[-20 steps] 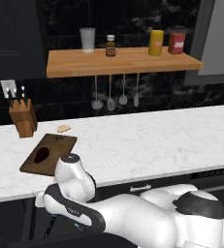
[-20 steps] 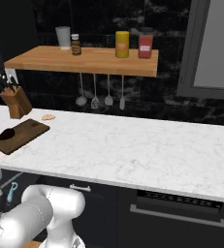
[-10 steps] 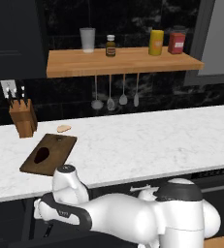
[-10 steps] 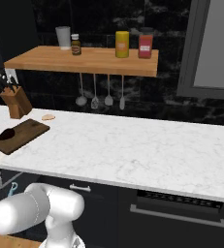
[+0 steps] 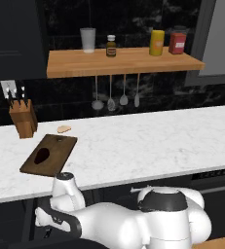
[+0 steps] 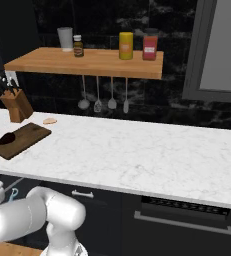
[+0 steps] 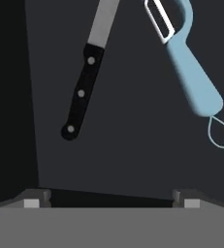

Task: Place the appropriate cutting tool for cutting the avocado skin on the cutting board.

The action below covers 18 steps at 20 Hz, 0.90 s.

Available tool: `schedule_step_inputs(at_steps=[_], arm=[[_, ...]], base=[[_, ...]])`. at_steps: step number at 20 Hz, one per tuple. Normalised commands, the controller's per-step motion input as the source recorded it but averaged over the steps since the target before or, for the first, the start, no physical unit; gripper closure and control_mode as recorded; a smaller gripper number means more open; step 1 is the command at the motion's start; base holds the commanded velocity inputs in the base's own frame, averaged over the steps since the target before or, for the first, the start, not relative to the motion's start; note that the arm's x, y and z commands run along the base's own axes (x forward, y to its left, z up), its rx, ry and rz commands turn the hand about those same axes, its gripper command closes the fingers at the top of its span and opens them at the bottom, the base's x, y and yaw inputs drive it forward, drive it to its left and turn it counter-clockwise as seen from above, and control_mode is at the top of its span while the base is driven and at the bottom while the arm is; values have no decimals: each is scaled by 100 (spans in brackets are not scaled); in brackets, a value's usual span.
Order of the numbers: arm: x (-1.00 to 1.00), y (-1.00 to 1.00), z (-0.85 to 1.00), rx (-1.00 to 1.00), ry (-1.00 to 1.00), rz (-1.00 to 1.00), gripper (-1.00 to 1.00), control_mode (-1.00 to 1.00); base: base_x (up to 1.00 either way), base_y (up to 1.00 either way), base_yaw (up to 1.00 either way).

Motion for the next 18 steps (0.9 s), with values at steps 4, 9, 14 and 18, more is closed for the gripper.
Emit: schedule_step_inputs(at_steps=[4,9,14,18], arm=[[-6,0,-8,0,6,0,-100,-100],[-36,2,-9,0,8,0,-100,-100],[-36,2,-15,0,8,0,-100,-100],[-42,0,-1,0,6,0,-100,-100]], base=[[0,0,0],[0,0,0],[0,0,0],[0,0,0]])
